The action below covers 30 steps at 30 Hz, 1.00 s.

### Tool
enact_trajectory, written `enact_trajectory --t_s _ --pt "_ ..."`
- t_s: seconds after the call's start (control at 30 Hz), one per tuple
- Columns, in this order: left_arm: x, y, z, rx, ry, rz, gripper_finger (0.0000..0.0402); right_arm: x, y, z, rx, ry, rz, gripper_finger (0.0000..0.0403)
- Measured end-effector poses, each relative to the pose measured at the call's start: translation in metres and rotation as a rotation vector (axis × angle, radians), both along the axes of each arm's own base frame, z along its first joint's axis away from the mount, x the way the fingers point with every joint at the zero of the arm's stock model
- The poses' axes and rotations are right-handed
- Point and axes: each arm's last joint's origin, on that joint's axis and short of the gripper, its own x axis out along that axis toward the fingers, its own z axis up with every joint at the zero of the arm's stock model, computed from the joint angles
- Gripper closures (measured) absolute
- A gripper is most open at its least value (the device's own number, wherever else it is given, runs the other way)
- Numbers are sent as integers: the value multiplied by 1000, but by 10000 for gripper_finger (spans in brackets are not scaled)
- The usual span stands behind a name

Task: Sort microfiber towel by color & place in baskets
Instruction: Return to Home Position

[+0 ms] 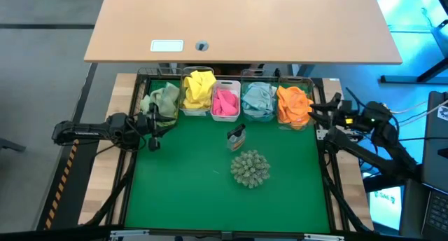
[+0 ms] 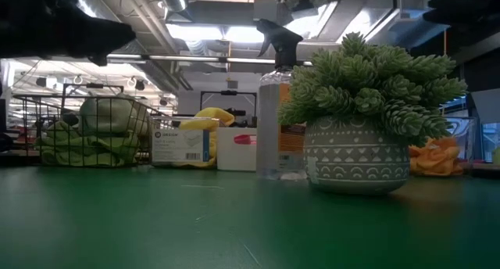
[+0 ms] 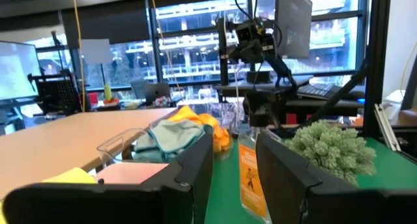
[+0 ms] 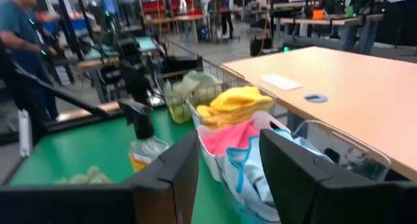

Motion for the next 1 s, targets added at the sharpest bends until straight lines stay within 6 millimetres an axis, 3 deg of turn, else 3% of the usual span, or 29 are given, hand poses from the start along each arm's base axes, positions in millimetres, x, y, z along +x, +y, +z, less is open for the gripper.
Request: enact_trajectory --t_s 0.27,0.63,1.0 --pt "-5 1 -1 20 -1 33 289 0 2 -10 68 -22 67 243" --pt "-5 1 -1 12 2 39 289 40 -18 -61 118 -135 208 243" --pt "-5 1 -1 11 1 39 289 56 -29 -103 106 -221 160 243"
